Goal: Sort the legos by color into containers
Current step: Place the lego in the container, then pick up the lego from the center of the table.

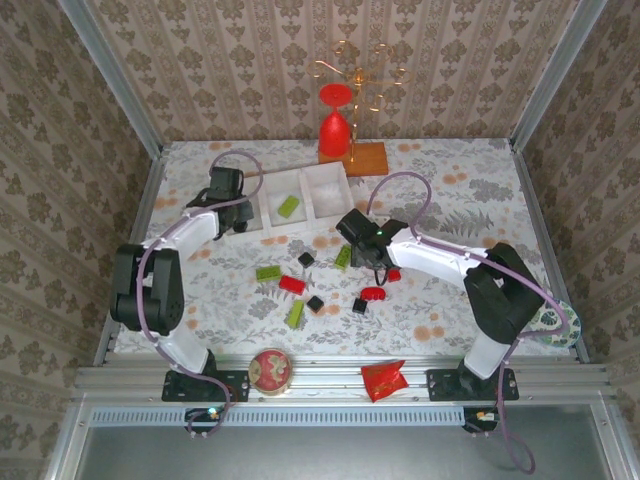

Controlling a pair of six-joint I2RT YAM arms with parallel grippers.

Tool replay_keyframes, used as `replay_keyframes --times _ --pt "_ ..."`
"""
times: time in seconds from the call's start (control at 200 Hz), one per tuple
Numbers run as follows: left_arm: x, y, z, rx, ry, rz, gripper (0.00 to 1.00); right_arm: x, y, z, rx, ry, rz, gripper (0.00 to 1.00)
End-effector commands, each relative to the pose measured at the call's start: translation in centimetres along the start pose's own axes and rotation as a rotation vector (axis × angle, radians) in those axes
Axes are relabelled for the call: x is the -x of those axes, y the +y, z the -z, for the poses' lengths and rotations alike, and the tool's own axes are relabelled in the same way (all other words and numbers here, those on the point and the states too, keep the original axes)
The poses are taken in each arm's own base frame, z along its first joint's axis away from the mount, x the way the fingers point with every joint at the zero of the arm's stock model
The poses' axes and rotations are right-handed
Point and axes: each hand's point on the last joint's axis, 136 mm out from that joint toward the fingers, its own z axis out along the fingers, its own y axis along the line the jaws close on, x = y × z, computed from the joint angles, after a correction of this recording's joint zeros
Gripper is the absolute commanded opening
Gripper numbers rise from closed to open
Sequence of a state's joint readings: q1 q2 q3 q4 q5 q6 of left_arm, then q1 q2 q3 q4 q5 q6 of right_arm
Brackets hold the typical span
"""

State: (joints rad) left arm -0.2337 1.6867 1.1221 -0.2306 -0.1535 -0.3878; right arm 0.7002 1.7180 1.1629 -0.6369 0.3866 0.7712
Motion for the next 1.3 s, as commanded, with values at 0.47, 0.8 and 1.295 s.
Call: replay_keyframes --times 0.47,0.8,1.295 --pt "2.3 -0.1 0.4 -0.006 -0.052 -0.001 0.64 -0.5 0.1 -1.3 -0.034 0.075 -0.001 0.62" --pt "1.7 0.1 2.7 -0.032 -0.063 0.031 1.00 -0.6 -0.2 -2.2 -0.055 0.091 0.006 0.57" --pt "1.4 1.5 7.4 -0.031 -0.137 0.052 1.00 -0.7 0.1 -3.4 -0.068 0.099 0.026 0.52"
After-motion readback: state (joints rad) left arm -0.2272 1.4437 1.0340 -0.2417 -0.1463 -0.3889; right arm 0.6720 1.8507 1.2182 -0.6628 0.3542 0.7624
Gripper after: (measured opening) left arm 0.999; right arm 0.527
